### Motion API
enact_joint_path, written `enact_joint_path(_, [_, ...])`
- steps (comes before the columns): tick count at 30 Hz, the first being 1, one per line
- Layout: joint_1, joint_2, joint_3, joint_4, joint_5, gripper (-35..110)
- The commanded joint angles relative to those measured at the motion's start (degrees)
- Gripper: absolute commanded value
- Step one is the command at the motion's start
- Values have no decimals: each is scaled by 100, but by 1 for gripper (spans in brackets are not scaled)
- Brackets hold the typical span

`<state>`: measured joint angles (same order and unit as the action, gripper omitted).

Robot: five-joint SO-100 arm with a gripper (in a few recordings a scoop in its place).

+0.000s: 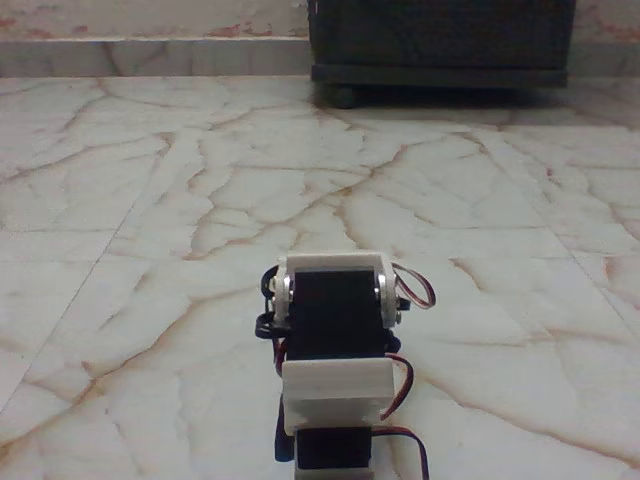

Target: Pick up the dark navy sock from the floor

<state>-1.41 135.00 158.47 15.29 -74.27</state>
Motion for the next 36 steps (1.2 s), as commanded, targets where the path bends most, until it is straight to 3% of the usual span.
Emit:
enact_joint_path(1, [123, 246, 105, -237, -114, 0])
enact_joint_path(11, [343, 554, 879, -1503, -396, 0])
enact_joint_path(16, [299, 562, 1819, -3480, -589, 0])
enact_joint_path(26, [694, 554, 1819, -5572, -949, 0])
enact_joint_path(31, [914, 545, 1811, -5643, -2004, 0])
enact_joint_path(36, [896, 536, 1819, -5555, -1670, 0])
